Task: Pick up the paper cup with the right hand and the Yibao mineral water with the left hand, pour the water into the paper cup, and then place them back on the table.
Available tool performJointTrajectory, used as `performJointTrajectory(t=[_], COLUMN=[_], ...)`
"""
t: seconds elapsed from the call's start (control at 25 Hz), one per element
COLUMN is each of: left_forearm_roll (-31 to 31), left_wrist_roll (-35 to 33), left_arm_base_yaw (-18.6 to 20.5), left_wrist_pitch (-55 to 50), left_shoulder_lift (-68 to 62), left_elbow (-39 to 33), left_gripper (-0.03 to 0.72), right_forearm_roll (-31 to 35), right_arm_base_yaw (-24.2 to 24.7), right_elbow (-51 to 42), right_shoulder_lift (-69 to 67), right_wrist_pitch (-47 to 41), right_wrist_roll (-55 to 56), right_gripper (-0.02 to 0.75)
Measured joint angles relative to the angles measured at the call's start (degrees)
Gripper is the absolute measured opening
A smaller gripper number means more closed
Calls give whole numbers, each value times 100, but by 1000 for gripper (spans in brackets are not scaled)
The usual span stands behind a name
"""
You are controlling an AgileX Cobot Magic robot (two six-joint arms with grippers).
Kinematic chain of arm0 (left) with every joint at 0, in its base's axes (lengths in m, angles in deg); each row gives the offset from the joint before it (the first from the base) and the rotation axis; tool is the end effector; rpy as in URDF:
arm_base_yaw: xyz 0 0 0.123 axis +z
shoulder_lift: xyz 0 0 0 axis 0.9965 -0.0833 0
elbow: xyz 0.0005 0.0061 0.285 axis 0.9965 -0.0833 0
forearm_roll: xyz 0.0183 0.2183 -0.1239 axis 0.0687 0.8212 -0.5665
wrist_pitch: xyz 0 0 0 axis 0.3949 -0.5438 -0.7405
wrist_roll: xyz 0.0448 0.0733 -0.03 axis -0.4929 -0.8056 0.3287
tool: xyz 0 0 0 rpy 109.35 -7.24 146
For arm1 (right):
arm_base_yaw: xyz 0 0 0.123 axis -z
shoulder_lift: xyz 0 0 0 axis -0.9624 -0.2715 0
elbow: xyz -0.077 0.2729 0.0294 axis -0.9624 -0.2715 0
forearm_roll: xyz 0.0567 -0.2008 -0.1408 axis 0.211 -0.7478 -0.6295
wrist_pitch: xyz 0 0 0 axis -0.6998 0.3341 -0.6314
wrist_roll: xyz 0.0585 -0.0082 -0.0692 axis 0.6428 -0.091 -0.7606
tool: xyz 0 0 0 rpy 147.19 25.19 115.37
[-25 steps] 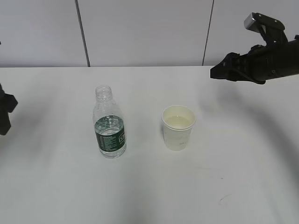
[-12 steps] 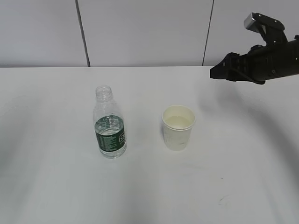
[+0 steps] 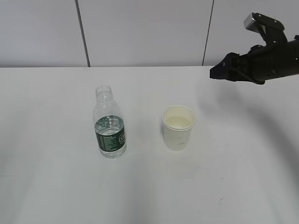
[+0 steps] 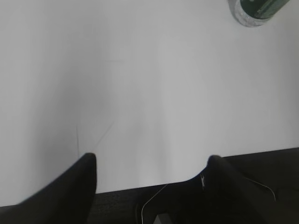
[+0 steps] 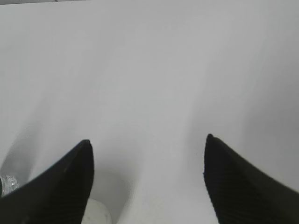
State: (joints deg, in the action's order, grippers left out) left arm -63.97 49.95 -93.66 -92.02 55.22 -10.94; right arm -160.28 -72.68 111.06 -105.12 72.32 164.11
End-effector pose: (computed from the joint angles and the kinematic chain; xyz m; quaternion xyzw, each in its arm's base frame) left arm 0.0653 -0.0098 0.2811 0.0375 0.9505 -0.0331 0.3066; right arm 0.3884 0.0268 0.2168 -0.0592 0.8901 0.1935 0.4084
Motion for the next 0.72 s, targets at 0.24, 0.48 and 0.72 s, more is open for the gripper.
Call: performJointTrajectory(t=[0.24, 0.48, 0.72], left_forearm_roll=[-285, -311, -311], left_wrist_roll=[0, 0, 0], left_arm_base_yaw=[0, 0, 0], left_wrist_pitch=[60, 65, 32], left_shoulder_lift=[1265, 2617, 2814], left_elbow=[-363, -363, -363], left_gripper=[449, 449, 449], right_forearm_roll=[0, 0, 0], right_arm_base_yaw=[0, 0, 2], right_elbow=[0, 0, 10], right_shoulder_lift=[0, 0, 10], right_wrist_pitch=[52, 63, 89], right_wrist_roll=[0, 8, 8], right_gripper=[571, 571, 571])
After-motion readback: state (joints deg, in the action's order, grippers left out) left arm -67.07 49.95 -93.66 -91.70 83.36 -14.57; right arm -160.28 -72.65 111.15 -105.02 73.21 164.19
